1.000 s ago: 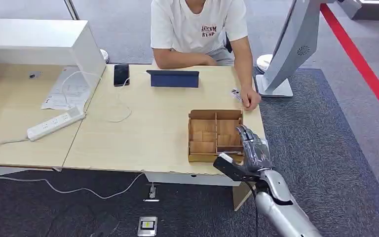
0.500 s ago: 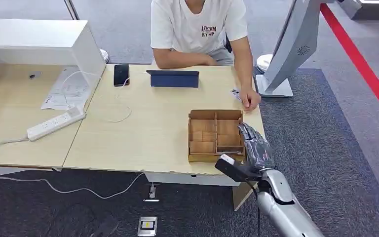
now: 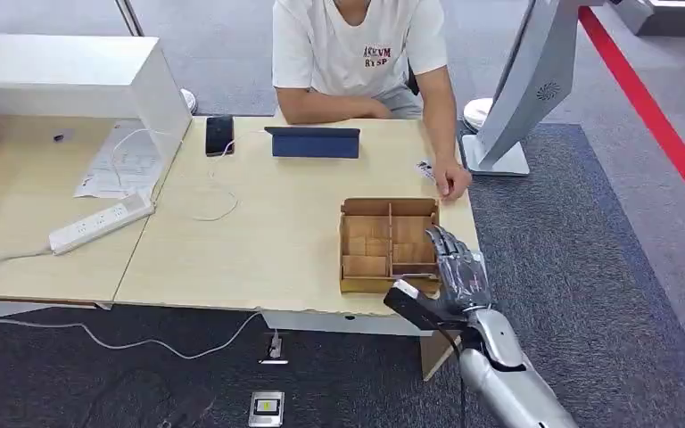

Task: Pass the card to the sensor for recognition and then transmit it.

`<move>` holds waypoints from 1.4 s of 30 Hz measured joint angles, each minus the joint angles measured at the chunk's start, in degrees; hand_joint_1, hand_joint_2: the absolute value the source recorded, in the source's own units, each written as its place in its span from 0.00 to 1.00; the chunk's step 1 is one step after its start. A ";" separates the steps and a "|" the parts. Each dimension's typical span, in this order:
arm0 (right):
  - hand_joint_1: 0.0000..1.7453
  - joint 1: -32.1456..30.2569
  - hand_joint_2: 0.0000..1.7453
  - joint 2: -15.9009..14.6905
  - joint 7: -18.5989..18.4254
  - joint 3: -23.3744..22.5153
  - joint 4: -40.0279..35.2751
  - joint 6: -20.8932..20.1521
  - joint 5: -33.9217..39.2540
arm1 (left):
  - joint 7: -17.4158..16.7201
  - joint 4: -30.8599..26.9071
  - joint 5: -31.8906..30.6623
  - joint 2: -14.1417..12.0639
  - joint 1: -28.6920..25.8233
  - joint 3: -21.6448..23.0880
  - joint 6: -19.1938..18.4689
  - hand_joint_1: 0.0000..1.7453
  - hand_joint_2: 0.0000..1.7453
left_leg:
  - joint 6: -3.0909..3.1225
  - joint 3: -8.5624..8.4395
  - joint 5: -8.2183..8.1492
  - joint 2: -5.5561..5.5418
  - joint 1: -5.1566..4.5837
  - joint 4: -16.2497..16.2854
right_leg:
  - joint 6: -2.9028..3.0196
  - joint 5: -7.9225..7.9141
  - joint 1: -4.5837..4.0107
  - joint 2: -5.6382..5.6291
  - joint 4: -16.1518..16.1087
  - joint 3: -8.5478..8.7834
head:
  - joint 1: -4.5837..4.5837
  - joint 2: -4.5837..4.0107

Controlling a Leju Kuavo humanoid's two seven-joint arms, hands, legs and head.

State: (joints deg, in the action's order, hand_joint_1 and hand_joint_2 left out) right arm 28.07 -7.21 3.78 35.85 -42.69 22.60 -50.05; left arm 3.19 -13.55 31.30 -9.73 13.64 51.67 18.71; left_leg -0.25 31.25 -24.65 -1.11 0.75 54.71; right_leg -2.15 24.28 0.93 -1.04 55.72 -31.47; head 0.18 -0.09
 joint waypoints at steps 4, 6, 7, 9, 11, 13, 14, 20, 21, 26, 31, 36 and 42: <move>0.00 0.00 1.00 0.57 0.20 0.04 0.11 -1.27 -0.02 | -0.20 0.00 -0.11 -0.35 0.55 0.00 -0.04 0.00 0.00 | 0.00 -0.01 0.00 0.02 0.00 0.00 | 0.01 0.00 0.00 0.00 0.01 0.00 | 0.00 0.00; 0.00 -0.01 1.00 0.79 0.46 0.07 0.11 -1.88 -0.07 | -0.22 0.00 -0.13 -0.44 0.57 0.00 -0.07 0.00 0.00 | 0.00 0.00 0.00 0.02 0.00 0.00 | 0.00 0.00 0.00 0.00 0.01 0.00 | 0.00 0.00; 0.00 0.01 1.00 0.96 0.57 0.09 0.11 -2.21 -0.18 | -0.66 0.00 0.07 -0.55 0.59 0.00 -0.51 0.00 0.00 | 0.00 0.00 0.00 0.02 0.00 0.00 | 0.00 0.00 0.00 0.00 0.01 0.00 | 0.00 0.00; 0.00 0.02 1.00 1.22 0.61 0.11 0.07 -2.67 -0.20 | -1.16 0.00 0.28 -0.66 0.54 0.00 -1.27 0.00 1.00 | 0.00 0.00 0.00 0.02 0.00 0.00 | 0.00 0.00 0.00 0.00 0.00 -0.01 | -0.02 0.00; 0.00 0.03 1.00 1.48 0.61 0.17 0.07 -2.82 -0.28 | -1.18 0.00 0.22 -0.74 0.52 0.00 -1.36 0.00 0.00 | 0.00 0.00 0.00 0.01 0.00 0.00 | 0.00 0.00 0.00 0.00 0.00 -0.01 | 0.00 0.00; 0.00 0.04 1.00 1.59 0.57 0.24 0.07 -2.82 -0.31 | -1.07 0.00 -0.13 -0.81 0.54 0.00 -1.20 0.00 0.00 | 0.00 0.00 0.00 0.01 0.00 0.00 | 0.00 0.00 0.00 0.00 0.00 -0.01 | 0.00 0.00; 0.04 0.03 1.00 1.59 0.48 0.24 0.07 -2.82 -0.22 | -0.90 0.00 -0.41 -0.83 0.55 0.00 -1.03 0.00 0.00 | 0.00 0.00 0.00 0.01 0.00 0.00 | 0.00 0.00 0.00 0.00 0.00 -0.01 | 0.00 0.00; 0.01 -0.12 1.00 1.51 0.11 0.26 0.07 -2.43 0.72 | 0.42 0.00 -0.48 -0.81 0.43 0.00 0.40 0.00 0.00 | 0.00 -0.01 0.00 0.03 0.00 0.00 | 0.00 0.00 0.00 -0.01 0.00 0.00 | 0.00 0.00; 0.00 -0.14 1.00 1.46 0.18 0.24 0.07 -2.21 0.90 | 1.45 0.00 -0.11 -0.74 0.13 0.00 1.14 0.00 0.00 | 0.00 -0.01 0.00 0.04 0.00 0.00 | 0.00 0.00 0.00 -0.01 0.00 0.00 | -0.02 0.00; 0.00 -0.33 1.00 1.22 0.35 0.20 0.13 -0.66 1.51 | 3.87 0.00 0.28 -0.20 -1.55 0.00 2.47 0.00 0.00 | 0.00 -0.01 0.00 0.05 0.00 0.00 | 0.00 0.01 0.00 -0.04 -0.01 -0.04 | -0.02 0.00; 0.00 -0.34 1.00 0.96 0.35 0.20 0.22 -0.33 1.57 | 4.02 0.00 0.28 0.06 -1.71 -0.02 2.47 0.00 0.00 | 0.00 -0.01 0.00 0.06 0.00 0.00 | 0.00 0.00 0.00 -0.04 0.00 -0.03 | -0.02 0.00; 0.00 -0.34 1.00 0.59 0.37 0.11 0.22 0.52 2.14 | 4.02 0.00 0.24 0.20 -1.71 0.00 2.53 0.00 0.00 | 0.00 -0.01 0.00 0.05 0.00 0.00 | 0.00 -0.01 0.00 -0.04 0.00 -0.02 | -0.02 0.00; 0.06 -0.34 1.00 0.15 0.48 0.07 0.22 0.61 2.34 | 4.02 0.00 0.17 0.31 -1.70 0.00 2.71 0.00 0.00 | 0.00 -0.01 0.00 0.05 0.00 0.00 | 0.00 0.00 0.00 -0.04 0.00 -0.02 | -0.02 0.00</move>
State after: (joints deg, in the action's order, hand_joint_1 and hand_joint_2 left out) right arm 27.73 -7.06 4.26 35.91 -42.47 23.21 -47.71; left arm 7.21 -13.55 31.47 -9.42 11.95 51.67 21.42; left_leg -0.26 31.24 -24.65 -1.05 0.74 54.71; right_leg -2.14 24.27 0.93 -1.08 55.71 -31.49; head 0.15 -0.09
